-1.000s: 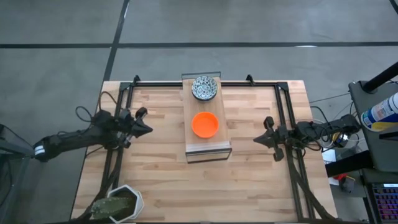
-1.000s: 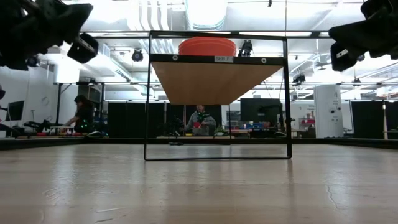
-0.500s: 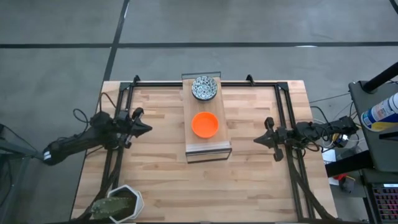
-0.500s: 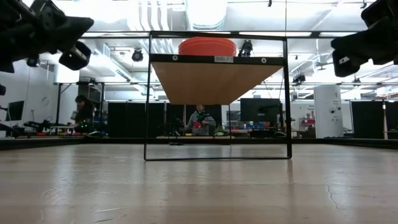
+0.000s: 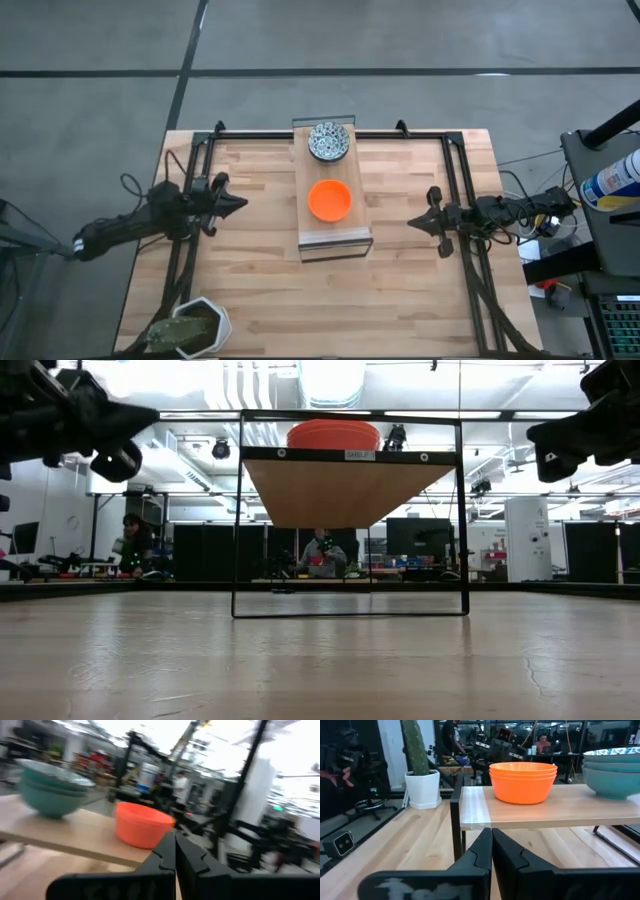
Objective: Pick & Place Mini bowls
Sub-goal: Return to Home Position
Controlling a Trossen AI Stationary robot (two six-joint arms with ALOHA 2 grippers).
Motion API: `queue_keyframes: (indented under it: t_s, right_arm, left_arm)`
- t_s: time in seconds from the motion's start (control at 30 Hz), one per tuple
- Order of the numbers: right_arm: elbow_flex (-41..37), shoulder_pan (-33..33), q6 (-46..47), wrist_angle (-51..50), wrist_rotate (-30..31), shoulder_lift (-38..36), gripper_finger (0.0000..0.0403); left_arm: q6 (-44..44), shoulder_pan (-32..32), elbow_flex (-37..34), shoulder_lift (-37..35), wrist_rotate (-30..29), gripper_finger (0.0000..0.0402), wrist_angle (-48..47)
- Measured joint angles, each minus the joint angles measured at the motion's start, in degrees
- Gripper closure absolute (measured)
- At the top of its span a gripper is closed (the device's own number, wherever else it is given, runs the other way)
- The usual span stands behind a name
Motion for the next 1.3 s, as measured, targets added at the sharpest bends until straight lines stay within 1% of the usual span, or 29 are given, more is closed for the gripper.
queue_keyframes:
  t_s: [0.07, 0.2, 0.33, 0.47, 1.3]
  right_arm:
    - [0.0, 0.0, -0.1, 0.0, 0.0, 0.0, 0.0394]
    - [0.0, 0.0, -3.4, 0.0, 0.0, 0.0, 0.0394]
    - [0.0, 0.0, -3.0, 0.0, 0.0, 0.0, 0.0394]
    - [0.0, 0.0, -1.9, 0.0, -0.1, 0.1, 0.0394]
    - [0.0, 0.0, -1.8, 0.0, -0.2, 0.0, 0.0394]
  left_arm:
    - [0.8, -1.2, -0.5, 0.0, -3.1, 0.0401, -0.2]
    - [0.5, -2.9, -1.5, 0.0, -3.5, 0.0401, -1.7]
    - [2.4, -3.1, -1.6, 0.0, -5.6, 0.0401, -2.3]
    - [4.8, -3.1, -1.6, 0.1, -5.7, 0.0401, -3.2]
    - [4.2, -3.1, -1.7, 0.1, -5.7, 0.0401, -3.5]
